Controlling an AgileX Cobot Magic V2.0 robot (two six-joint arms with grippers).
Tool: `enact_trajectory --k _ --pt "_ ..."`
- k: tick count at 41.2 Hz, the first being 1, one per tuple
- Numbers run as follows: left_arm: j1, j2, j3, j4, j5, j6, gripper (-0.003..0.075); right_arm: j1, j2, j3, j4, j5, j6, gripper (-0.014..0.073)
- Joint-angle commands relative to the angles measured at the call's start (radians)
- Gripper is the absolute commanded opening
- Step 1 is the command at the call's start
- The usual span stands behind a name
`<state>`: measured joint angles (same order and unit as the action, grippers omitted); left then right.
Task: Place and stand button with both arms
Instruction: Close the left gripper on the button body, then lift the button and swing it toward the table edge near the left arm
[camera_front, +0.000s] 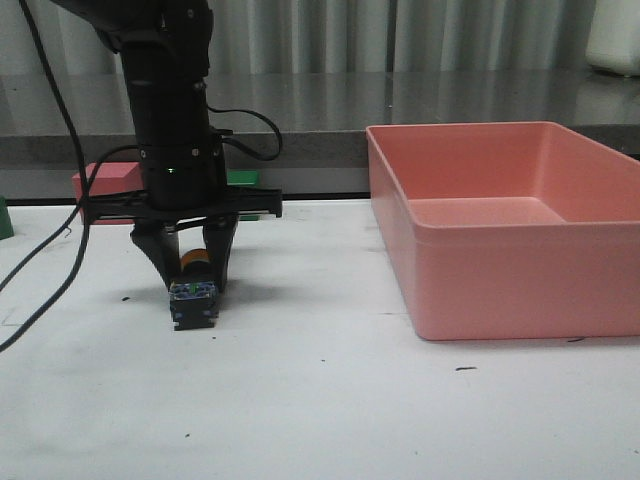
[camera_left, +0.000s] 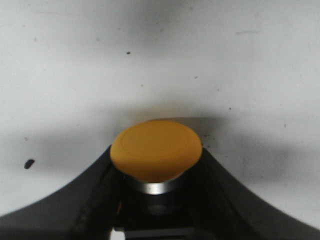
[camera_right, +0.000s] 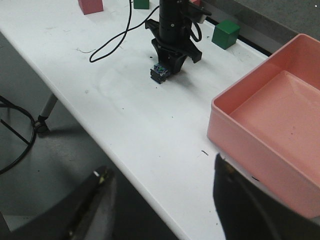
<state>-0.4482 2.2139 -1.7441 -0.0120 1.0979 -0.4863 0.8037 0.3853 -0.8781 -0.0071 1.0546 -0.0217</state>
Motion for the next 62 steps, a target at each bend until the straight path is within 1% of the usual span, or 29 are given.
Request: enact_trajectory --k 1,4,10,15,20,26,32,36,43,46,54,62 --pt "0.002 -0.059 -0.029 -0.002 0.009 0.003 0.0182 -0.001 0.011 -0.019 -0.012 -0.068 -0.007 0.045" --pt "0.002 -0.066 -0.029 -0.002 0.011 0.04 0.0169 -0.001 0.011 -0.019 -0.012 -0.068 -0.007 0.045" --pt "-0.002 -0.114 -0.029 0.004 0.015 0.1 0.017 -0.001 0.011 -0.019 -0.012 -0.068 -0.007 0.045" --pt "-0.002 -0.179 -0.027 0.012 0.036 0.184 0.017 -0.001 0.011 -0.019 -0.012 -0.068 -0.007 0.045" --pt "0.004 -0.261 0.008 0.044 0.028 0.223 0.0169 -0.001 0.011 -0.019 -0.012 -0.068 -0.007 0.045" --pt "0.025 -0.394 0.136 0.028 -0.078 0.298 0.0169 -0.001 0.011 -0.019 -0.012 -0.068 -0.007 0.045" --pt "0.072 -0.549 0.307 -0.05 -0.203 0.439 0.0169 -0.001 0.011 -0.019 -0.012 -0.068 -0.007 0.045" --pt "0.109 -0.655 0.424 -0.077 -0.309 0.517 0.0169 -0.001 0.011 -0.019 -0.012 -0.068 -0.007 0.045" --pt "0.178 -0.812 0.618 -0.077 -0.476 0.569 0.0169 -0.001 0.011 -0.019 -0.012 -0.068 -0.007 0.045" --pt "0.199 -0.882 0.714 -0.085 -0.584 0.571 0.0169 -0.001 0.011 -0.019 -0.012 -0.068 -0.007 0.045" --pt "0.206 -1.061 0.997 -0.099 -0.973 0.571 0.0169 -0.001 0.011 -0.019 -0.012 -0.068 -0.007 0.045" --pt "0.206 -1.122 1.256 -0.099 -1.389 0.571 0.0169 -0.001 0.011 -0.019 -0.012 -0.068 -0.007 0.045"
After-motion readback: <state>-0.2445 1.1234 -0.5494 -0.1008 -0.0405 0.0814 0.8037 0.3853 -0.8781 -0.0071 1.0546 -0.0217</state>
